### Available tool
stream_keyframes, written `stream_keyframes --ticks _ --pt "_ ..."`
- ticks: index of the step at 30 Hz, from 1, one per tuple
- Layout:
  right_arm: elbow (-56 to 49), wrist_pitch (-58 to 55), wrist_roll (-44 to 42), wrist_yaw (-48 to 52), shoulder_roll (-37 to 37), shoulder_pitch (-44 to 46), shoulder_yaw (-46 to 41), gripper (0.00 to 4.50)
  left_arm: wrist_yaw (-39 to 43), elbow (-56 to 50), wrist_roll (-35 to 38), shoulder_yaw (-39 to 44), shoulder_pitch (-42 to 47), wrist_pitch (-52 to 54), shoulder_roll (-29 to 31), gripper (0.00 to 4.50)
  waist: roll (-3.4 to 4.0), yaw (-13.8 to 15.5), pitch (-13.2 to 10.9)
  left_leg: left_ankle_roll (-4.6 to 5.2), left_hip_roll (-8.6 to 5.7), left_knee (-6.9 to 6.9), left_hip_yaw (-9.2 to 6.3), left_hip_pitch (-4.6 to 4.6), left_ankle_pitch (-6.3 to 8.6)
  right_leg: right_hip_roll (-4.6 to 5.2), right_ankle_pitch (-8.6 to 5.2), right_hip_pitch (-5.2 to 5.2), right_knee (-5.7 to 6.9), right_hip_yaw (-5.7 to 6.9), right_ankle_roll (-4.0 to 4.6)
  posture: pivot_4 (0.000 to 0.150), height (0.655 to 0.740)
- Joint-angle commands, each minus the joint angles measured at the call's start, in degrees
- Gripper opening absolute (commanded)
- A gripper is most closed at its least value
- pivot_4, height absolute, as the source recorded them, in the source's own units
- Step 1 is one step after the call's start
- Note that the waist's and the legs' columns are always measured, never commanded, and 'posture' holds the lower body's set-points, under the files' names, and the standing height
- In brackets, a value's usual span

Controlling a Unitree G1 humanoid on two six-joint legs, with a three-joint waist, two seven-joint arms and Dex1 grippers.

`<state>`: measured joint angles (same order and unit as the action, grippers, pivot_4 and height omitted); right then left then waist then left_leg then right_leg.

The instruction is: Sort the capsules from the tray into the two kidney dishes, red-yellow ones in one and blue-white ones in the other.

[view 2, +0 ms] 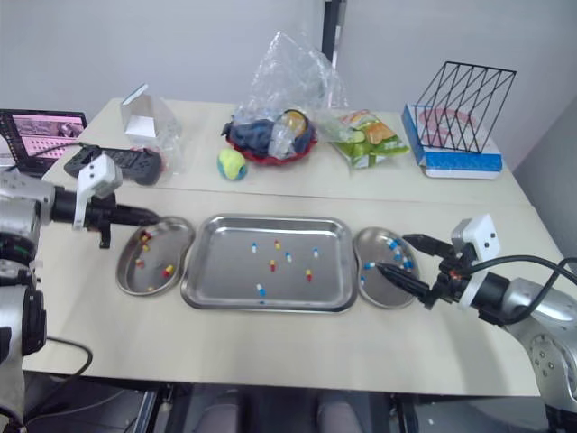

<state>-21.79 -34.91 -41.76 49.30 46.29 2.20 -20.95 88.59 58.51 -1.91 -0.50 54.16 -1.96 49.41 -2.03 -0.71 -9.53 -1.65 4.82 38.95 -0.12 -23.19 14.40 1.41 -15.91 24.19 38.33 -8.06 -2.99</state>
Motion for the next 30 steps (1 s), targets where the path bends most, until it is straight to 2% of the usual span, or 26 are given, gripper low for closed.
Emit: stream_keyframes --ticks 1,3,7,12,17,19,21,26,30 --pt "0.4 1.0 0.3 1.5 1.2 1.6 0.2 4.5 -4.1 -7.3 2.5 2.1 -4.7 0.9 0.2 0.02 0.0 0.2 0.0 0.0 0.0 0.0 0.0 -0.03 0.0 0.0 0.0 0.02 0.01 0.02 0.0 0.15 0.7174" --pt "0.8 0.7 0.3 2.3 1.7 2.3 0.6 4.5 -6.5 -10.2 3.6 3.2 -6.8 2.4 0.3 0.02 -0.02 0.4 0.0 -0.01 0.01 0.04 -0.02 -0.09 0.0 0.01 0.0 0.06 0.04 0.06 0.0 0.15 0.7174" --pt "2.1 0.7 0.7 3.3 2.2 3.6 1.3 4.5 -7.4 -16.0 6.5 5.0 -10.5 6.4 1.3 1.18 -0.01 0.5 0.0 0.0 0.0 0.05 -0.01 -0.08 0.0 0.03 0.0 0.04 0.06 0.07 0.0 0.15 0.7174" --pt "4.1 1.1 1.0 5.0 2.2 5.6 2.3 4.5 -8.9 -22.0 11.0 9.2 -14.4 10.8 4.1 2.87 0.0 0.0 0.0 0.0 0.01 0.03 -0.02 -0.03 0.0 0.0 0.0 0.07 0.11 0.07 0.01 0.15 0.7174" --pt "5.4 3.1 2.0 7.3 1.4 7.2 4.3 4.5 -10.5 -27.8 18.1 19.2 -22.2 11.6 7.5 4.49 0.05 -0.5 0.0 0.0 0.02 0.0 -0.02 0.01 0.0 0.0 -0.03 0.1 0.18 0.07 0.04 0.15 0.7174" --pt "7.6 4.2 2.8 8.3 1.2 8.4 5.0 4.5 -13.0 -29.6 22.5 28.7 -27.6 11.4 8.3 4.49 0.06 -0.5 0.0 0.0 0.02 0.0 0.0 0.0 0.0 0.01 -0.03 0.1 0.19 0.07 0.04 0.15 0.7174" --pt "9.7 5.3 3.7 9.3 1.3 9.4 5.6 4.5 -15.9 -30.9 23.5 34.5 -32.9 8.9 8.5 4.49 0.06 -0.9 0.0 0.0 0.05 0.0 0.03 0.02 0.0 0.02 -0.03 0.13 0.17 0.07 0.04 0.15 0.7174" --pt "13.9 7.2 5.3 11.4 1.3 12.1 7.1 4.5 -17.7 -37.2 27.3 44.2 -47.2 6.3 4.4 4.49 0.18 -0.7 -0.1 -0.01 0.03 -0.02 0.08 0.04 0.0 0.09 -0.04 0.11 0.19 0.11 0.06 0.15 0.7174" --pt "16.6 8.5 6.6 13.3 1.9 13.5 7.5 4.5 -22.2 -39.7 26.4 46.9 -54.4 1.4 0.5 4.49 0.18 0.0 -0.1 -0.01 0.03 -0.02 0.09 0.04 0.01 0.12 -0.05 0.1 0.19 0.15 0.05 0.15 0.7174"
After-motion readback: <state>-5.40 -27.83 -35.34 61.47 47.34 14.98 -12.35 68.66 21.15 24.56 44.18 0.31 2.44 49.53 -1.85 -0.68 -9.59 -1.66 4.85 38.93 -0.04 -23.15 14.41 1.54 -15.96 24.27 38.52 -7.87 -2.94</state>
